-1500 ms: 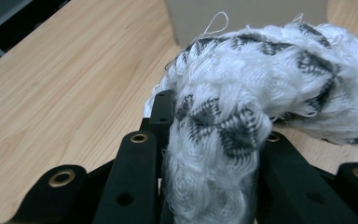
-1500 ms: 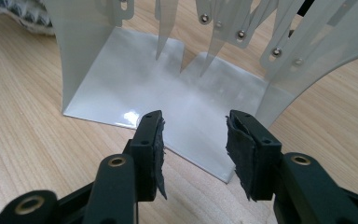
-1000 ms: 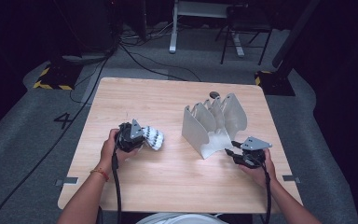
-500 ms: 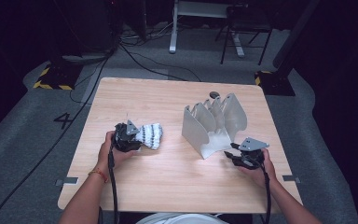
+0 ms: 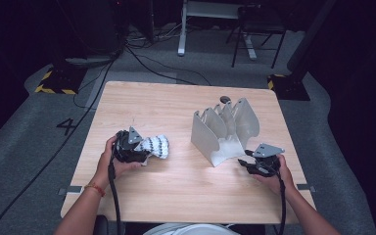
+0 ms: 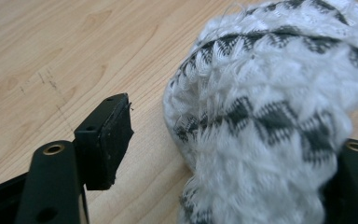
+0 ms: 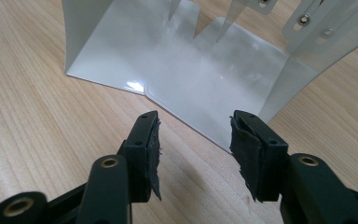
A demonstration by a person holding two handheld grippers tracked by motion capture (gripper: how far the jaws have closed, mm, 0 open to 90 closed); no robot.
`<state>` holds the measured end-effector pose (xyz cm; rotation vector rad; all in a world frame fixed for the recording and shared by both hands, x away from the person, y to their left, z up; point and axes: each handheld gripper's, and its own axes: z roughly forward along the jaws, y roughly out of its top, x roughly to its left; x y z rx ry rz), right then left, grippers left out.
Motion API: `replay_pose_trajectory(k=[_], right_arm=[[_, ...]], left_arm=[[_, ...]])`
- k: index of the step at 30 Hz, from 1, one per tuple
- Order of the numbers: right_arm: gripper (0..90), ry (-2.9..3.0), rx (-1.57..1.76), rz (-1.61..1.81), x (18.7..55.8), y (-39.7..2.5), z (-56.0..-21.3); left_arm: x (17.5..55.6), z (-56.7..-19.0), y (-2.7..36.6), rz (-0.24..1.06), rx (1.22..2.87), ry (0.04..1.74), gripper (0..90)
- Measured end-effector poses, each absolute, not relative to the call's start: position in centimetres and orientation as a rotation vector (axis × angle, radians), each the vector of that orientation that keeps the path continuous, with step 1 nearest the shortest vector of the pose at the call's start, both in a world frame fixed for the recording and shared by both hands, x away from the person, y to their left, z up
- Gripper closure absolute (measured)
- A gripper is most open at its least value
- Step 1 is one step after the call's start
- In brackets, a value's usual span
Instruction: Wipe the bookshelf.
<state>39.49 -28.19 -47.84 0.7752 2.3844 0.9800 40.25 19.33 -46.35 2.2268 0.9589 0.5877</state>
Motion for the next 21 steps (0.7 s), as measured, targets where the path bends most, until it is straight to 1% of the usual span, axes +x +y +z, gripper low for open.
replay_pose_trajectory(k=[3,6,8,9,11,13,18,21], right_arm=[[50.0,2.395,0.769,0.968,39.4,-28.3,-47.6],[48.0,2.402,0.763,0.953,39.4,-28.4,-47.4],[47.8,2.404,0.765,0.955,39.4,-28.3,-47.3],[46.2,2.405,0.764,0.96,39.3,-28.3,-47.2],[45.1,2.408,0.763,0.959,39.3,-28.3,-47.2],[42.0,2.42,0.768,0.949,39.3,-28.2,-47.1],[39.1,2.417,0.776,0.951,39.3,-28.3,-46.9],[39.1,2.417,0.777,0.957,39.3,-28.4,-46.8]], left_arm=[[39.6,-46.2,19.8,0.586,2.208,0.967,25.9],[38.9,-45.9,20.1,0.554,2.177,0.965,24.6],[38.7,-45.8,20.1,0.557,2.168,0.96,23.3],[38.4,-45.4,20.0,0.562,2.159,0.955,22.9],[38.2,-45.2,19.9,0.569,2.161,0.963,21.6],[38.0,-44.9,19.7,0.568,2.162,0.951,21.3],[37.4,-44.3,19.5,0.533,2.177,0.931,19.7],[37.4,-43.9,19.2,0.607,2.176,0.935,20.6]])
